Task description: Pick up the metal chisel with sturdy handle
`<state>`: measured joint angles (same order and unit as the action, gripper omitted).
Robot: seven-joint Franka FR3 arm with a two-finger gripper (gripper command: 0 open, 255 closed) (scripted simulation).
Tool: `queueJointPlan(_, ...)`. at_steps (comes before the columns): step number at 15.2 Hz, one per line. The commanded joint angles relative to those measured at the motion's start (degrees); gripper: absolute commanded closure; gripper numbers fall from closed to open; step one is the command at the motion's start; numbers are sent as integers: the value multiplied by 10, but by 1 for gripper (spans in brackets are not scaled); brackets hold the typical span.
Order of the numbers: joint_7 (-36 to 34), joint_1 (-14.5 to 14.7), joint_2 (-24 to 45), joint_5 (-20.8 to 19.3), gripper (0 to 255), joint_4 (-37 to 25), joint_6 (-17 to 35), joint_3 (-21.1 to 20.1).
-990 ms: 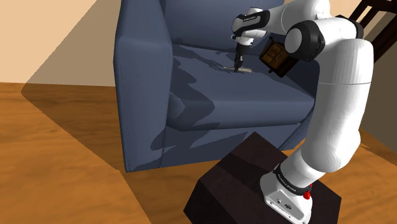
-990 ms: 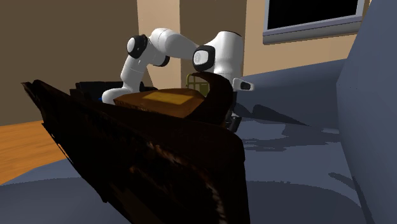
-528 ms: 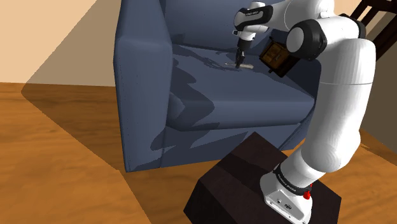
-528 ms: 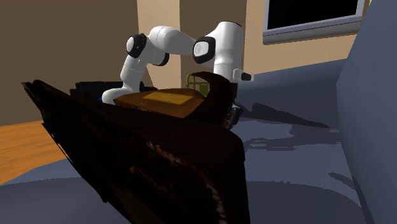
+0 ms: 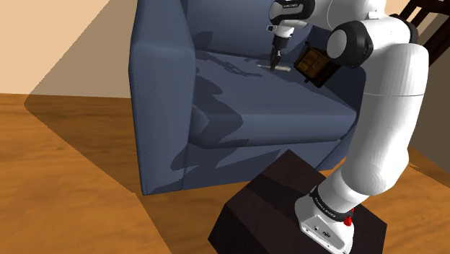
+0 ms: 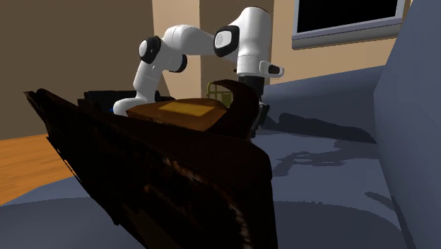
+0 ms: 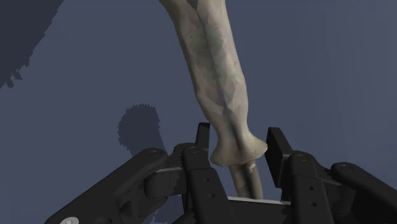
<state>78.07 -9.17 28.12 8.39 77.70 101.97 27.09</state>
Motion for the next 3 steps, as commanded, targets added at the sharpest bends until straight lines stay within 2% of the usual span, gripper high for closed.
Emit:
queueJointPlan(1, 0, -2, 1, 0, 255, -17, -17, 0)
queueJointPlan(3, 0, -2, 0, 0, 255, -18, -18, 0)
